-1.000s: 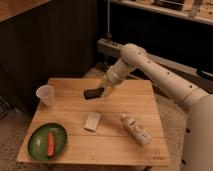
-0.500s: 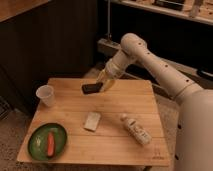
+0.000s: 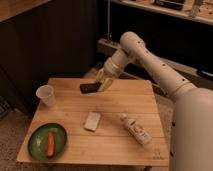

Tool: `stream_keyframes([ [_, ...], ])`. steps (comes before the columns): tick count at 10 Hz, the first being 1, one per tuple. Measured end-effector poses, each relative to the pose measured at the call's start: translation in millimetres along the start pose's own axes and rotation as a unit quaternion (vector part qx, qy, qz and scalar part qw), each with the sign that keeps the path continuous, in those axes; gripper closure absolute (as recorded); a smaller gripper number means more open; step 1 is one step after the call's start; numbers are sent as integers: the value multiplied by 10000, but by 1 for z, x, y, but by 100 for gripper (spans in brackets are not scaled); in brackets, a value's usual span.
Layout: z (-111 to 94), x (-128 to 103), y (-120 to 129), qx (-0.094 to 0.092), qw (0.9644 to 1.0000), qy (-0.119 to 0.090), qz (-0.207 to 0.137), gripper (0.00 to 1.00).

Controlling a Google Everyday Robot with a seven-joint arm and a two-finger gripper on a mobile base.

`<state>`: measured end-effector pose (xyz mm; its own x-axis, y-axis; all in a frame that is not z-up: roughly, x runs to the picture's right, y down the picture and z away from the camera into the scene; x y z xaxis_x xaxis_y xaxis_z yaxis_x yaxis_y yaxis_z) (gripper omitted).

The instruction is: Place the eraser in the ceramic cup

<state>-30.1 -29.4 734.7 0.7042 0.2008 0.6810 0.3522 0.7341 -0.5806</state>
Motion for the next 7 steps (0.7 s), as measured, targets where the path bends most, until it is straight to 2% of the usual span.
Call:
stream_keyframes([
  [3,1,-6,-6,83,9996,269,45,100],
  [5,11,-20,-39,238,9981,537,179,100],
  [7,15,-28,-58,397,9966,659,286,100],
])
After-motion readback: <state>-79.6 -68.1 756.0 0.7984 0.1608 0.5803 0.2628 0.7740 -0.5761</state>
